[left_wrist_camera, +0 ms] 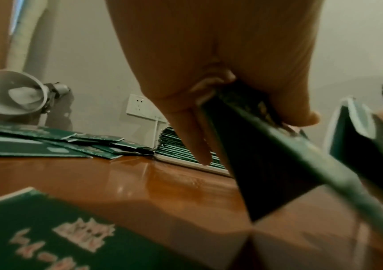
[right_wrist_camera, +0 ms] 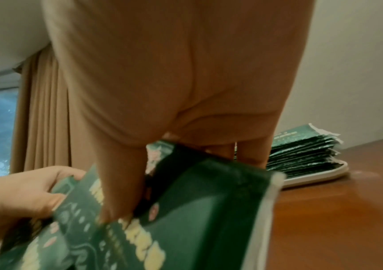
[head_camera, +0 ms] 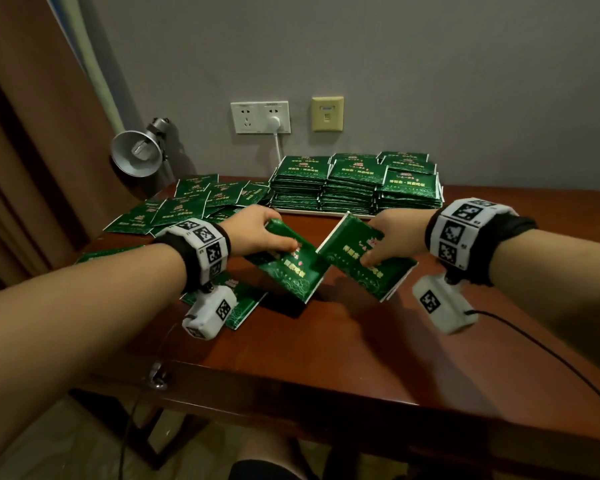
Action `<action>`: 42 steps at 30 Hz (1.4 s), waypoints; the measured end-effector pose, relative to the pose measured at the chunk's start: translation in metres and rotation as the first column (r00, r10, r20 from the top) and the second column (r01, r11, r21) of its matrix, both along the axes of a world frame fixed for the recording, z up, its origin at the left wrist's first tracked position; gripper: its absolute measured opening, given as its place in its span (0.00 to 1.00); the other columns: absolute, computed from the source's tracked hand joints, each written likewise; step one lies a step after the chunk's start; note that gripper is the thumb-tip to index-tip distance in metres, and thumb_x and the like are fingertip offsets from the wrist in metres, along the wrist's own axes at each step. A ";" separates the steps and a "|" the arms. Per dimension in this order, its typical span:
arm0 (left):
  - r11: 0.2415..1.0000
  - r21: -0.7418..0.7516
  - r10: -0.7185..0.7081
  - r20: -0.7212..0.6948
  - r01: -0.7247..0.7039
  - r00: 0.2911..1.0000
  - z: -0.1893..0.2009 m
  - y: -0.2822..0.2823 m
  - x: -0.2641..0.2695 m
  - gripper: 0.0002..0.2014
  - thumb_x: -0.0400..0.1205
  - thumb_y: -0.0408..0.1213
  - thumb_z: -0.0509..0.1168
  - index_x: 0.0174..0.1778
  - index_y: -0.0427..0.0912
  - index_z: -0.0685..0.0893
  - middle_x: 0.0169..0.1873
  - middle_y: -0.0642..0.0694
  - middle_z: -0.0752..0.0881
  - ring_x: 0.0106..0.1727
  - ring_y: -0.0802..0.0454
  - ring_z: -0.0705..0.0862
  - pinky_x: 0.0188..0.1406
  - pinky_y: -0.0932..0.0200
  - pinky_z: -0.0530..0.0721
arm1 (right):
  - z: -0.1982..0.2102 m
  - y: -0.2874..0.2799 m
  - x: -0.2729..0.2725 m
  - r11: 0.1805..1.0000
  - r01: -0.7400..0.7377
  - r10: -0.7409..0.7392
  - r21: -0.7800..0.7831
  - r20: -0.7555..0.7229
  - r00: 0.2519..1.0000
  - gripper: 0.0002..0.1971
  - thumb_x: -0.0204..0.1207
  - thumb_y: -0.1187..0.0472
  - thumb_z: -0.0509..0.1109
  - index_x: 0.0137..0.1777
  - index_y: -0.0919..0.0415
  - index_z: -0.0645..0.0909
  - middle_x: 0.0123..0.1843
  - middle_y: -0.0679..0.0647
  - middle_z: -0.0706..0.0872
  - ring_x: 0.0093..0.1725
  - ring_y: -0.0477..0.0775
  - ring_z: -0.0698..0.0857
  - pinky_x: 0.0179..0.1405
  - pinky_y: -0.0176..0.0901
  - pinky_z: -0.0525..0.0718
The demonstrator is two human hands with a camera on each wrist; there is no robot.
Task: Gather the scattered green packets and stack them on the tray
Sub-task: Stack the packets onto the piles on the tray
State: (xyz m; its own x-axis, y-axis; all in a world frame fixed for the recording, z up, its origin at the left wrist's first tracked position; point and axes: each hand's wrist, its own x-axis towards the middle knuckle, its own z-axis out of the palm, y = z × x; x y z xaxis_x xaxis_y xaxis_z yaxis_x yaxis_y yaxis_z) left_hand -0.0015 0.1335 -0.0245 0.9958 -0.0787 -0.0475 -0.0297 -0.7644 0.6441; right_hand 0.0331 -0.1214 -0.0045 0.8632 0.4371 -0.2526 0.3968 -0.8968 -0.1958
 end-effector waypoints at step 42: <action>0.692 0.644 -0.121 -0.341 0.325 0.932 -0.070 -0.042 0.005 0.38 0.83 0.65 0.51 0.84 0.62 0.38 0.85 0.47 0.40 0.85 0.39 0.41 0.82 0.35 0.47 | -0.071 0.012 -0.019 0.943 -0.046 0.076 -0.330 0.077 0.994 0.50 0.64 0.24 0.69 0.80 0.53 0.65 0.75 0.55 0.75 0.68 0.59 0.80 0.62 0.54 0.81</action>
State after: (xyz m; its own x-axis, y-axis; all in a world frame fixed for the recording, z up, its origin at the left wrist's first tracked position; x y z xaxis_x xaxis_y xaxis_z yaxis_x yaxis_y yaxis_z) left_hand 0.0035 0.0914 -0.0940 0.8951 -0.1408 -0.4230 -0.1742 -0.9838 -0.0411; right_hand 0.0143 -0.1097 -0.0754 0.8627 0.3956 -0.3152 0.4552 -0.8789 0.1428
